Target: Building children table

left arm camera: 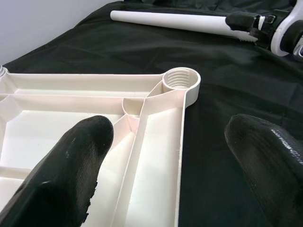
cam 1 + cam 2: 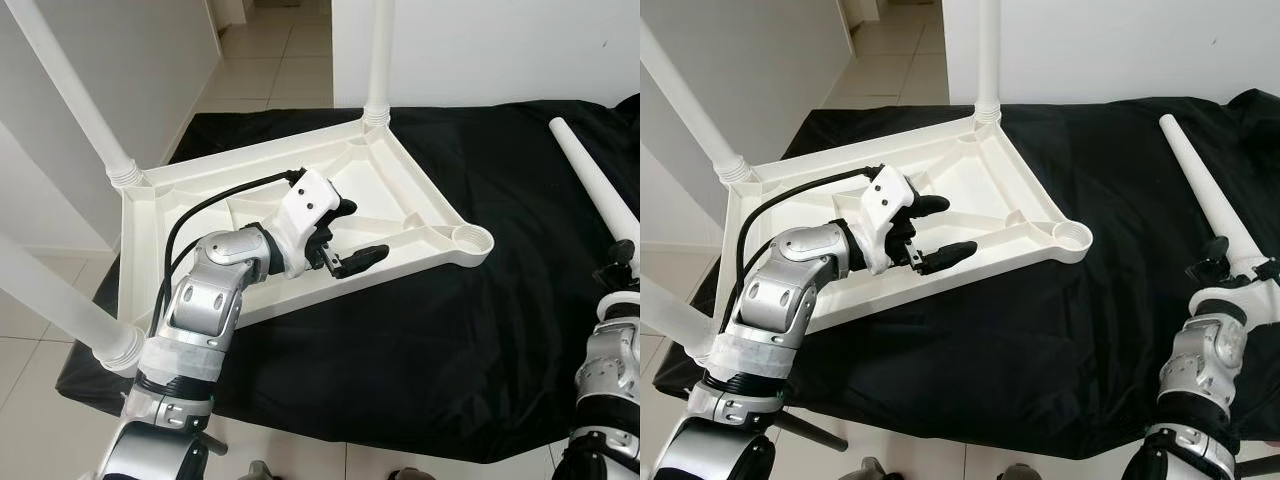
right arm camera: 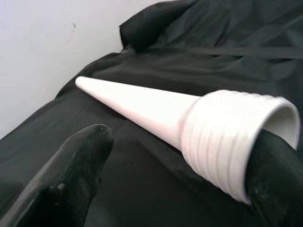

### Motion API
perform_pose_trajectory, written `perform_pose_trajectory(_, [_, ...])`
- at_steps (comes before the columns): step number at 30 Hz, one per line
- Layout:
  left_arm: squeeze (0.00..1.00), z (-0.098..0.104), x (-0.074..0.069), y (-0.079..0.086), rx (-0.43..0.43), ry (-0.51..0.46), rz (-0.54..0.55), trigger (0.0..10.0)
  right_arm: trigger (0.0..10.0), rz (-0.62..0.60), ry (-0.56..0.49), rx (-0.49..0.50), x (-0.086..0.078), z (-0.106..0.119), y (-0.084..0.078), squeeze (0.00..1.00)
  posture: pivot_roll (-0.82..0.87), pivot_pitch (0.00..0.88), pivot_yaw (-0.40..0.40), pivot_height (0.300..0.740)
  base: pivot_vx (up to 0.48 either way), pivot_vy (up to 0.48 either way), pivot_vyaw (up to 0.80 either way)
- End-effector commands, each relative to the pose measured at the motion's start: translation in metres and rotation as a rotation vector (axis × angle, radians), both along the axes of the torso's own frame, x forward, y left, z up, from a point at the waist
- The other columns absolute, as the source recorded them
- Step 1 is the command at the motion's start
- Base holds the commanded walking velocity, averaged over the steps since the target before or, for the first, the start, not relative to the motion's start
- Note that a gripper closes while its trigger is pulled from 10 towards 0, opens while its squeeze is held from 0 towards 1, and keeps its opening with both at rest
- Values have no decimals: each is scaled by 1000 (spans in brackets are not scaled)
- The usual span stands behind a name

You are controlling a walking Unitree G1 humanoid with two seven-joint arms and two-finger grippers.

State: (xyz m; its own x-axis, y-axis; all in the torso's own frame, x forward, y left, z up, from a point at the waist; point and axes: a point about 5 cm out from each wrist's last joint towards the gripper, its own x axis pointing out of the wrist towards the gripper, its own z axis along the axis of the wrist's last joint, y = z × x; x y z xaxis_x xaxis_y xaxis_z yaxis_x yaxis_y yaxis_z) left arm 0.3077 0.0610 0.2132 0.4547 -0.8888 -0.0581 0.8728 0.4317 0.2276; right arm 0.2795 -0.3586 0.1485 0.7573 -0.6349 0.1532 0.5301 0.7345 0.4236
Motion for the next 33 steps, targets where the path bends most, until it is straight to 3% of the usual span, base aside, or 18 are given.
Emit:
perform_pose_trajectory(1, [0,2,5,7,-14,-17,121,10000,10000,43,40,3,6,-3,3,0,-39,81,115,740,0,0,0])
perform_pose_trajectory(6, [0,3,3,8,-8,-17,120,10000,9725,103,101,-11,15,0,2,0,-32,85,117,740,0,0,0])
perform_pose_trajectory(7, [0,3,2,9,-4,-18,120,10000,4706,128,139,-26,18,-1,1,0,-26,87,118,740,0,0,0])
perform_pose_trajectory(8, [0,3,2,9,-4,-18,120,10000,4706,128,139,-26,18,-1,1,0,-26,87,118,740,0,0,0])
perform_pose_trajectory(9, [0,3,2,10,-1,-18,122,10000,4000,140,167,-53,20,-1,1,0,-26,87,118,740,0,0,0])
perform_pose_trajectory(11, [0,3,2,10,0,-18,122,10000,4000,143,173,-59,20,-1,1,0,-26,88,119,740,0,0,0])
perform_pose_trajectory(12, [0,3,3,11,3,-18,125,10000,0,146,164,-37,21,-1,1,0,-22,89,120,740,0,0,0])
perform_pose_trajectory(23, [0,4,4,12,9,-24,139,10000,0,156,112,-48,24,7,1,0,-11,87,111,740,0,0,0])
perform_pose_trajectory(26, [0,2,4,13,20,-37,157,10000,0,210,26,-127,27,21,14,0,-13,68,86,740,0,0,0])
perform_pose_trajectory(27, [0,2,4,14,19,-40,164,10000,1373,226,-5,-163,28,27,20,0,-15,64,83,740,0,0,0])
perform_pose_trajectory(28, [0,2,4,14,19,-40,164,10000,1373,226,-5,-163,28,27,20,0,-15,64,83,740,0,0,0])
perform_pose_trajectory(29, [0,2,5,14,17,-43,170,10000,4980,244,-30,-192,30,32,25,0,-18,58,76,740,0,0,0])
perform_pose_trajectory(30, [0,2,5,14,13,-47,177,10000,7294,258,-53,-202,31,36,30,0,-20,53,72,740,0,0,0])
perform_pose_trajectory(31, [0,2,5,14,13,-47,177,10000,7294,258,-53,-202,31,36,30,0,-20,53,72,740,0,0,0])
perform_pose_trajectory(32, [0,2,7,15,2,-54,192,10000,10000,279,-90,-222,34,43,39,0,-25,38,59,740,0,0,0])
perform_pose_trajectory(33, [0,2,7,15,2,-54,192,10000,10000,279,-90,-222,34,43,39,0,-25,38,59,740,0,0,0])
